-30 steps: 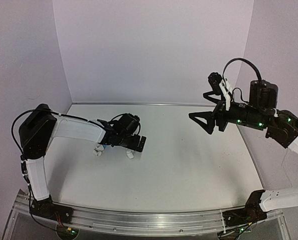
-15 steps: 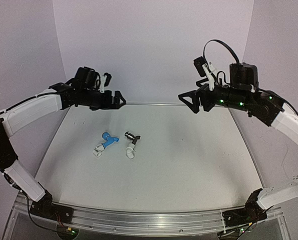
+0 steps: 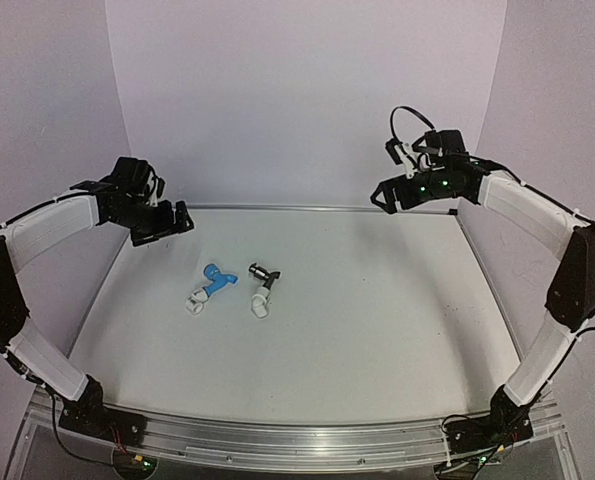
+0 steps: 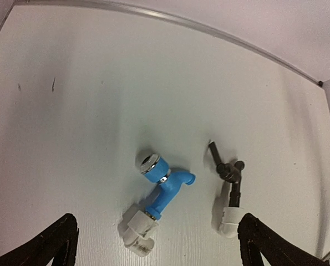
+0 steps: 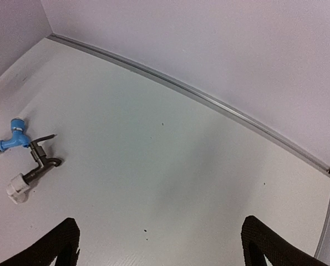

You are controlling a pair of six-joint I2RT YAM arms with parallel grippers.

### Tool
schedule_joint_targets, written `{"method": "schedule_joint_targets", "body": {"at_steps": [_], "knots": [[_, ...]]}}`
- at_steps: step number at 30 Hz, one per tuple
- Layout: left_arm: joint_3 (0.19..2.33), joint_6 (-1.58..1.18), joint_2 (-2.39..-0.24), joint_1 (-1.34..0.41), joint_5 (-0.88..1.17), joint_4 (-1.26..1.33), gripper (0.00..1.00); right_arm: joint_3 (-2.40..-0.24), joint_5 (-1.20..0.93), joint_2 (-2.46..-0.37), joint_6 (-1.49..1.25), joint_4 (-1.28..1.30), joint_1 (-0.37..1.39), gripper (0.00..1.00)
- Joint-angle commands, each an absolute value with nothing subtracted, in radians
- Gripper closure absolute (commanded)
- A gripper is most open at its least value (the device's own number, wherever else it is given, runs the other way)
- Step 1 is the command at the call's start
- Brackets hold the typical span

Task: Install the water faucets

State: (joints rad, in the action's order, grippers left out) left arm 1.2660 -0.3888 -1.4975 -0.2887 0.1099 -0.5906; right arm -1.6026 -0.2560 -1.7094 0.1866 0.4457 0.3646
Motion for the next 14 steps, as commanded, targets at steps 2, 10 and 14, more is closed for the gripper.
{"method": "schedule_joint_targets", "body": {"at_steps": [2, 10, 14], "knots": [[1.179, -0.420, -1.488, -0.287, 0.055, -0.539, 0.00, -1.516, -0.365, -1.691, 0.135, 0.372, 0.264, 0.02], [1.151, -0.415, -1.496, -0.285, 0.036, -0.526, 0.00, -1.300, -0.314, -1.564, 0.080, 0.136, 0.246, 0.02], [1.119, -0.426, -1.473, -0.285, 0.054, -0.506, 0.00, -1.230, -0.317, -1.541, 0.045, 0.072, 0.245, 0.02]]}}
